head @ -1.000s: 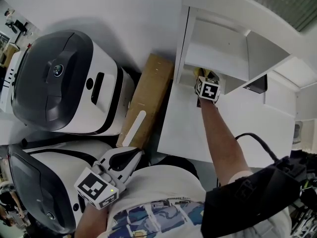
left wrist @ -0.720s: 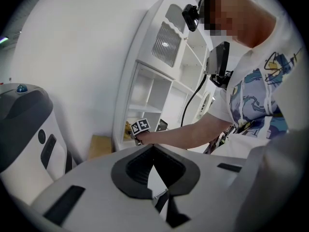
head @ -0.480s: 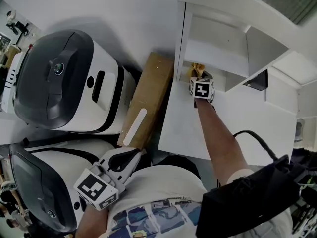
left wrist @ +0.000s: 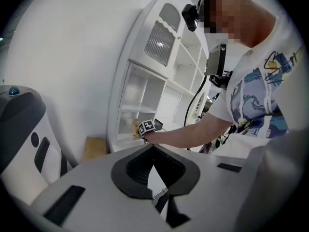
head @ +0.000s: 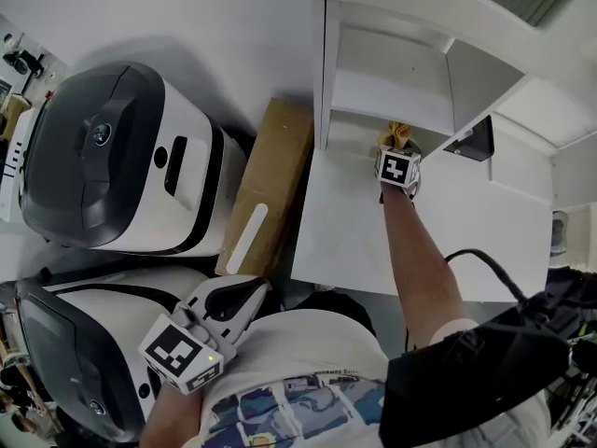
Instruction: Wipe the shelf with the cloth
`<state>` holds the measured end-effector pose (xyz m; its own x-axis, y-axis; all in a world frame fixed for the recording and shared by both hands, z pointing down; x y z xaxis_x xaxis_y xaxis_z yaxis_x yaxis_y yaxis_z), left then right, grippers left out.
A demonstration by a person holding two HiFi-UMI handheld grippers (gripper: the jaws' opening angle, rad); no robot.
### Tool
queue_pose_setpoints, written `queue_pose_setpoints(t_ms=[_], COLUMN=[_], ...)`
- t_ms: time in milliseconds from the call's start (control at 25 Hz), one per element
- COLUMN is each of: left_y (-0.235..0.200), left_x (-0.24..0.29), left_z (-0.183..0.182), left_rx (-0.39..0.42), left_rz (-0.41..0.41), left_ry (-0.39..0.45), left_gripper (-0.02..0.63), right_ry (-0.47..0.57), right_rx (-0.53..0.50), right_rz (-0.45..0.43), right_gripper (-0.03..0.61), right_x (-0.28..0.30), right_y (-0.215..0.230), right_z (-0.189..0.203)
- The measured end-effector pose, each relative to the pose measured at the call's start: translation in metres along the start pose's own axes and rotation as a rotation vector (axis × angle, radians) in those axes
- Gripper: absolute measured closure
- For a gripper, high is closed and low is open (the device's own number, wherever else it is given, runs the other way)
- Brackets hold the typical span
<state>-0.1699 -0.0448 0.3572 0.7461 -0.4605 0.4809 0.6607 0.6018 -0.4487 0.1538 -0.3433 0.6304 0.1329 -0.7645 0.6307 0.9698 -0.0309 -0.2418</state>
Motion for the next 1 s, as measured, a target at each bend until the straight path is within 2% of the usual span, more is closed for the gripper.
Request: queue_pose_setpoints(t_ms=[120, 200, 440, 680, 840, 1000], left_y=[0.000, 0.000, 0.003, 0.004, 0.001, -0.001], left_x=[-0.004, -0.006, 0.000, 0.001, -0.001, 0.004], left_z=[0.001, 0.003, 0.006, 0.005, 0.007, 0.006], left_rx=[-0.006, -0.013, -0.019, -0.021, -0.031, -0.034], left_rz=[-0.006, -0.008, 0.007, 0.000, -0.008, 0.004], left_ry=[0.002, 0.004, 0.003, 0.007, 0.006, 0.007], left_gripper=[0.601, 0.601, 0.601, 0.601, 0.601, 0.601], right_ry=[0.025, 0.060, 0.139, 0.135, 0.112, 0.089], right_rx=[0.030, 0.045, 0.028, -0.022, -0.054, -0.052], right_rz=[0.021, -0.009, -0.161, -0.328, -0.318, -0.264], right_gripper=[0.463, 0.463, 0.462, 0.463, 0.462, 0.463], right_x=[-0.007, -0.014, -0.032, -0.030, -0.025, -0.022], right_y=[0.005, -0.003, -0.057, -0.123, -0.123, -0.094], right_z=[-0.001, -0.009, -0.031, -0.036, -0.031, -0.020])
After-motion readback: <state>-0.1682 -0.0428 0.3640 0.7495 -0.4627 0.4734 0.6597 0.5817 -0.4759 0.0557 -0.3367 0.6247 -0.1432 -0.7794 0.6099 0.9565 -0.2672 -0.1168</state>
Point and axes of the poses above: the fingertips, and each gripper's own axes: x forward along the fingers, y to its right, z out of its underside, the point moved 2 cm from there along -x, backward along the fingers, and after that the axes turned 12 degrees about -x, right-handed, at the moved point
